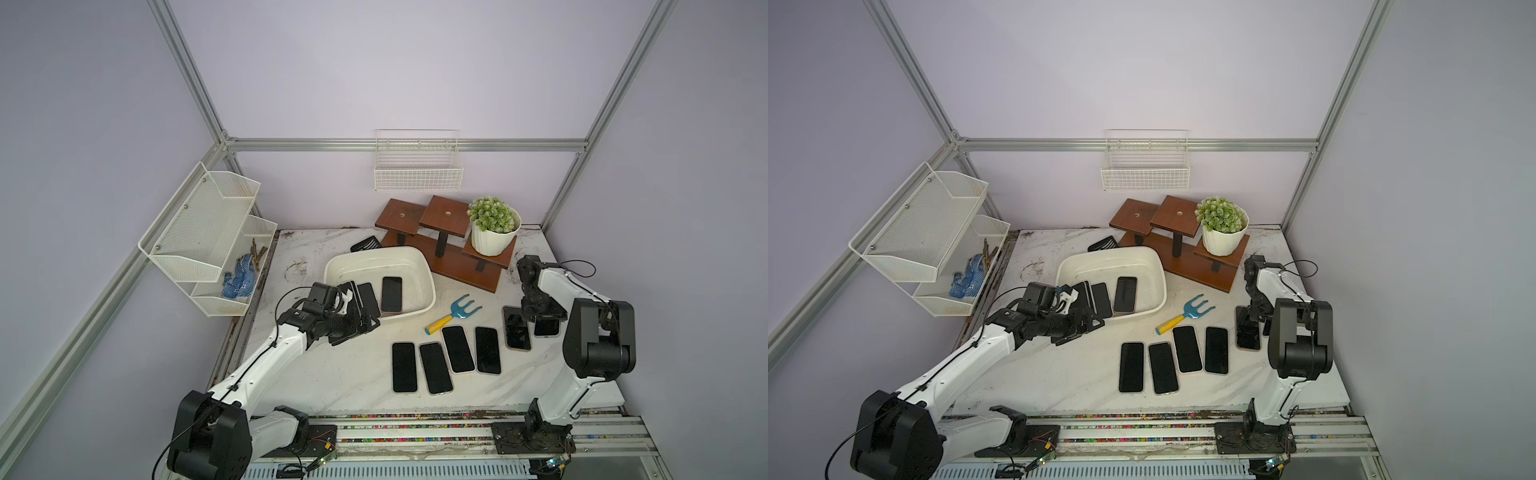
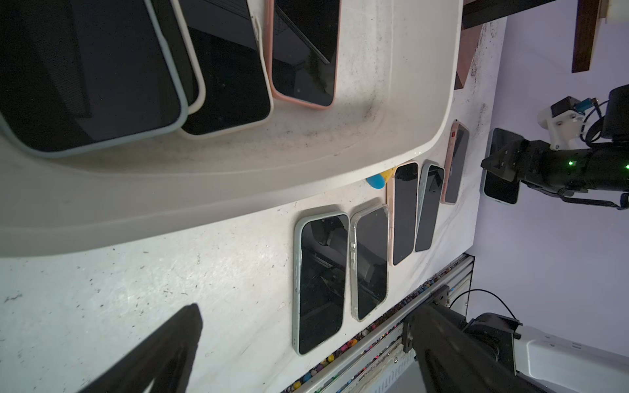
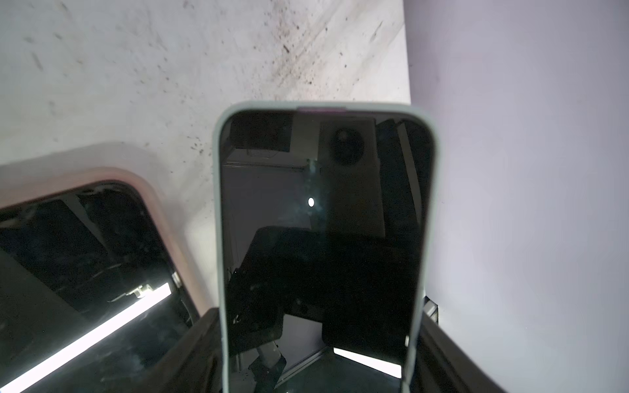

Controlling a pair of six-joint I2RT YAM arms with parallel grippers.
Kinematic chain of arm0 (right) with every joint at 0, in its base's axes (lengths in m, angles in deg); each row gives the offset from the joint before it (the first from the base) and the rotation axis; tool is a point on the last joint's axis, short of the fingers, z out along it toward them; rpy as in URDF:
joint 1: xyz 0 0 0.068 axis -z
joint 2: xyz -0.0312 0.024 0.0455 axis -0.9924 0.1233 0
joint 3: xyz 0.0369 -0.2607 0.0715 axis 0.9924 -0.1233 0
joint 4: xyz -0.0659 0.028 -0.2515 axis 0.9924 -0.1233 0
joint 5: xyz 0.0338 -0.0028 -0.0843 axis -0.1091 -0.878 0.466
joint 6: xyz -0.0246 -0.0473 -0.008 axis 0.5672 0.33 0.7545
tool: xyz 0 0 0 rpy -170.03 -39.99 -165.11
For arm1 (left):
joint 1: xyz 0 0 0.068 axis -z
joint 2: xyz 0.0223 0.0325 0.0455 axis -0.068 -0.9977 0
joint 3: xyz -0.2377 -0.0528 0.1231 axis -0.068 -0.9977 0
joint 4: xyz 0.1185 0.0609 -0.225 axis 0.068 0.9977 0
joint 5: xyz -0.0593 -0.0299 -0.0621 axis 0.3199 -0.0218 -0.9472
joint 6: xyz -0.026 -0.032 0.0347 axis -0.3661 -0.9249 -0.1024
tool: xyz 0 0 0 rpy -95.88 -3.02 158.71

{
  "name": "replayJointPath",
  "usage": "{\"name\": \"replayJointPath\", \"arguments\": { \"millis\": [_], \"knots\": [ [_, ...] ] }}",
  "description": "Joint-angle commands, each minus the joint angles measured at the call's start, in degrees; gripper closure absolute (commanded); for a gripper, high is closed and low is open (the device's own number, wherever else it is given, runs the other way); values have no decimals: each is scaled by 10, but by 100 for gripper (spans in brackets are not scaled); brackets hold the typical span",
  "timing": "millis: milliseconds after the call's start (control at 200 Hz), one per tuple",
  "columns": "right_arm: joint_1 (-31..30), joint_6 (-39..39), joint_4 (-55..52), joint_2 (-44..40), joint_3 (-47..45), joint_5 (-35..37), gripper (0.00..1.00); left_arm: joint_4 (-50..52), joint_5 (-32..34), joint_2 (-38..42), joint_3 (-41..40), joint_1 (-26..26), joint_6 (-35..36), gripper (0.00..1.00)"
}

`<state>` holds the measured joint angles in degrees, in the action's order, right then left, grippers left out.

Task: Take the phone out of the storage box
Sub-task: Place the phone at the center of the board.

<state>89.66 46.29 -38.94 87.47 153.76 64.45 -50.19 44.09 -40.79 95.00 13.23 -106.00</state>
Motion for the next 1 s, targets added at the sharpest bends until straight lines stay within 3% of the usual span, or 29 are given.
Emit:
{"name": "replayJointPath", "arguments": {
  "millis": [0,395,995],
  "knots": [
    [8,8,18,18,-8,21,42,-15,-18,19,-5,-12,14,0],
    [9,16,42,73,-35,-17,41,8,-15,55,-21,-34,17,0],
    [-85,66,82,130,-39,-241,38,44,14,100,-29,-41,12,0]
  ]
}}
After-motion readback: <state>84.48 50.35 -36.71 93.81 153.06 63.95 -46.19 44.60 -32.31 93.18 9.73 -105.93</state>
